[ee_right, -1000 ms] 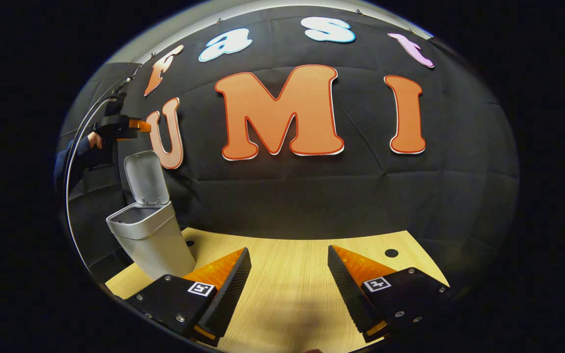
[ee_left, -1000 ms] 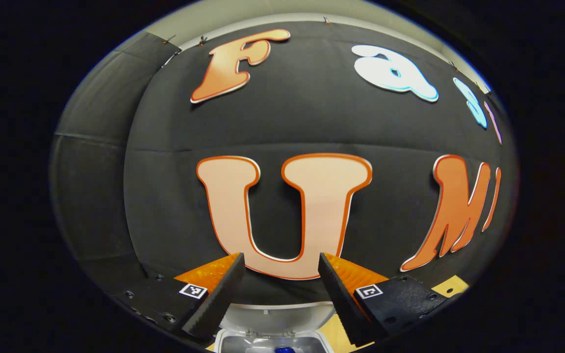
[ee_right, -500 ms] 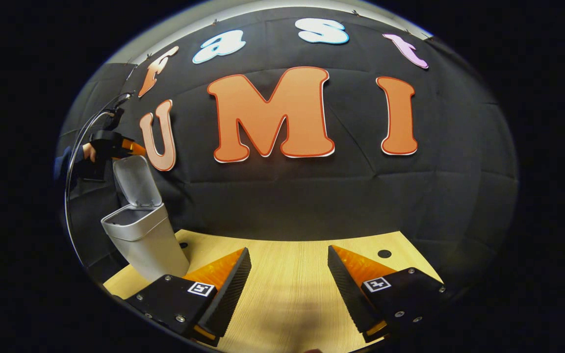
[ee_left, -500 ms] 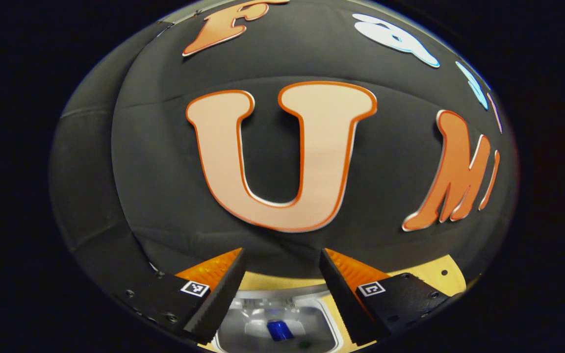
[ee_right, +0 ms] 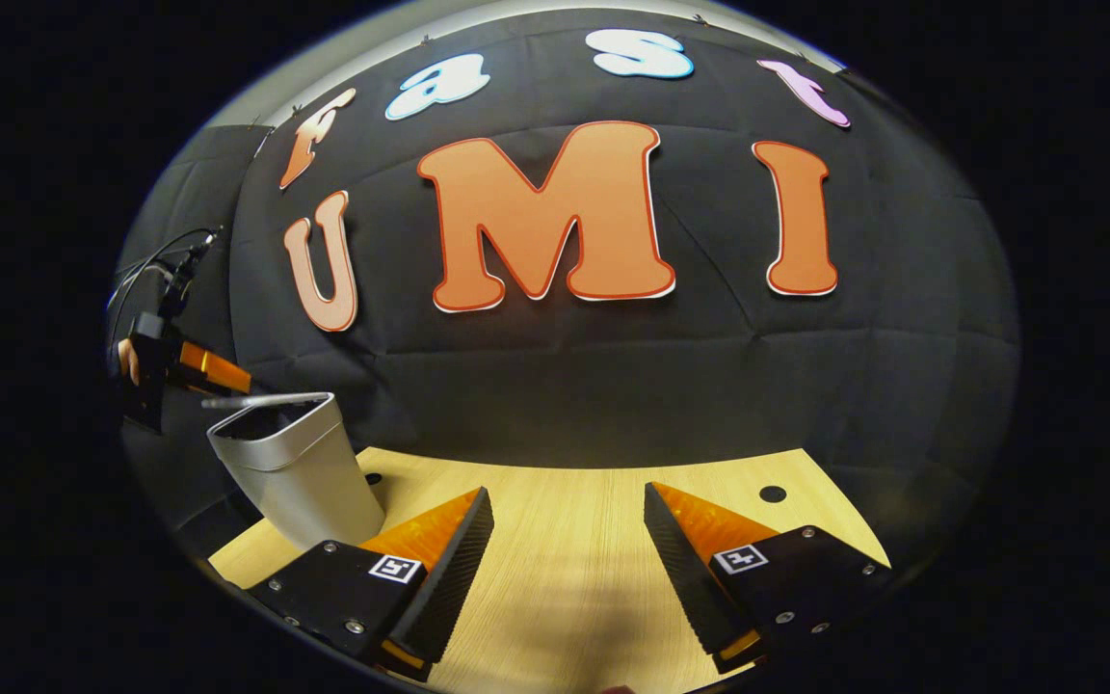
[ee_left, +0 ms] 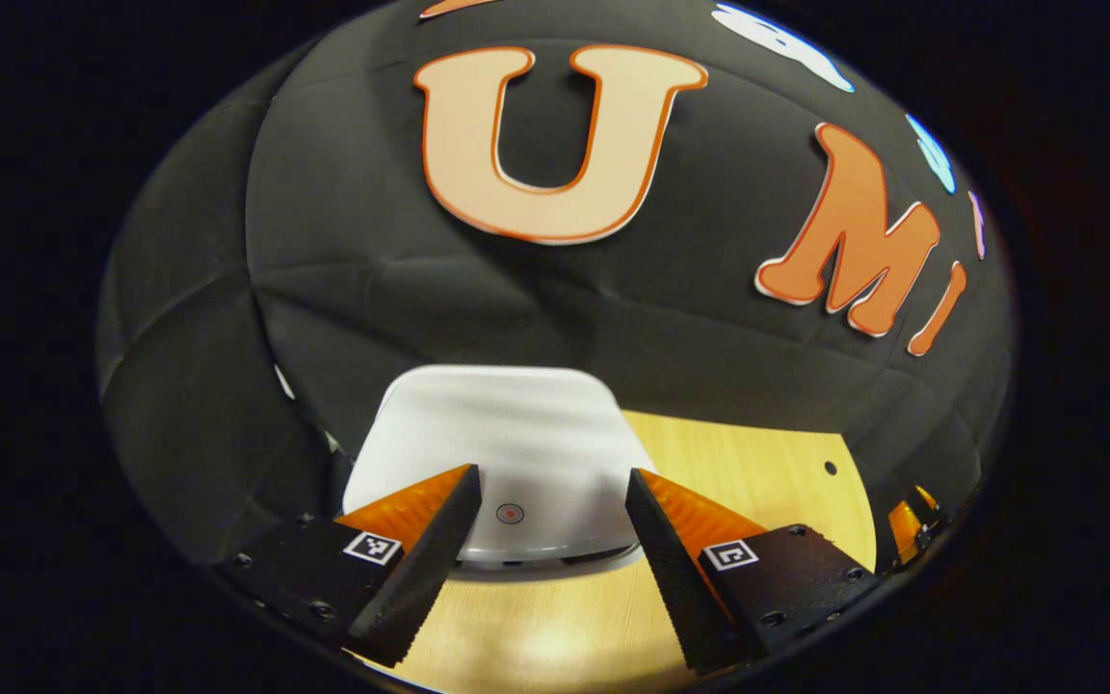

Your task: Press the lid of the desktop garbage bin to open it, pick up the crumpled paper on the desktop and throw it into the bin, then pick up the pop can on the desktop and drop it into the bin, and finally close the garbage bin lid.

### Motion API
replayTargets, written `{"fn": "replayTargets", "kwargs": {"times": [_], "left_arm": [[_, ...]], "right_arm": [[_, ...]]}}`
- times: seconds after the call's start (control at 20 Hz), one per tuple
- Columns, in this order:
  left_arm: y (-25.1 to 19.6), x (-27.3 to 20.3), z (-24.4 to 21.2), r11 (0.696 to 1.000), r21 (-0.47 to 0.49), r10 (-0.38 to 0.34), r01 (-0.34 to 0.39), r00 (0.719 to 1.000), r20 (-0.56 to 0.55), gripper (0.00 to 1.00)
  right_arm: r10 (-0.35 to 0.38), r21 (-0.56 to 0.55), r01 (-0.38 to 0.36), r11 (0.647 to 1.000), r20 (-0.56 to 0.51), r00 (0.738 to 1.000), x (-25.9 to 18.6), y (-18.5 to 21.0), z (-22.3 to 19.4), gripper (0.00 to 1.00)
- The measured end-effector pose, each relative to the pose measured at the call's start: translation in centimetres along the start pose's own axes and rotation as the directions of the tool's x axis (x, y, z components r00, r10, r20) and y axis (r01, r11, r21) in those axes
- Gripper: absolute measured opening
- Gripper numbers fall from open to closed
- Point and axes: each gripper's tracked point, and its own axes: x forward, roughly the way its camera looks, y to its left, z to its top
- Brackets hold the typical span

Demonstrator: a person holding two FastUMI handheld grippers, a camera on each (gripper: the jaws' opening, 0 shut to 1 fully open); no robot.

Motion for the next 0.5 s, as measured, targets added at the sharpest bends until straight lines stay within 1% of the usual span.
{"fn": "replayTargets", "kwargs": {"times": [0.1,0.15,0.2,0.35,0.4,0.45,0.5], "left_arm": [[0.7,0.4,-2.4,1.000,0.019,0.018,-0.017,0.998,-0.054,0.98],[1.0,0.5,-2.1,0.998,0.045,0.038,-0.037,0.999,-0.023,0.99],[0.5,0.7,-2.5,0.996,0.075,0.050,-0.047,0.998,-0.029,0.98],[0.8,0.3,-2.3,0.991,0.104,0.083,-0.084,0.996,0.007,0.98],[0.9,0.9,-2.2,0.991,0.101,0.083,-0.085,0.996,0.025,0.99],[0.7,0.6,-2.5,0.994,0.075,0.083,-0.083,0.997,0.009,0.98],[0.6,0.4,-2.0,0.993,0.081,0.080,-0.083,0.996,0.037,0.99]], "right_arm": [[0.001,-0.020,-0.001,1.000,0.014,1.000,-0.1,0.0,0.4,0.94],[0.004,-0.022,-0.003,1.000,0.019,1.000,-0.2,0.0,0.6,0.94],[0.006,-0.022,-0.006,1.000,0.018,1.000,-0.3,0.0,0.5,0.94],[0.004,-0.028,-0.003,1.000,0.020,1.000,-0.5,-0.1,0.2,0.94],[0.001,-0.028,-0.001,1.000,0.025,1.000,-0.6,-0.2,0.2,0.94],[0.004,-0.023,-0.003,1.000,0.027,1.000,-0.7,-0.2,0.3,0.94],[0.006,-0.020,-0.006,1.000,0.026,1.000,-0.9,-0.2,0.3,0.94]]}}
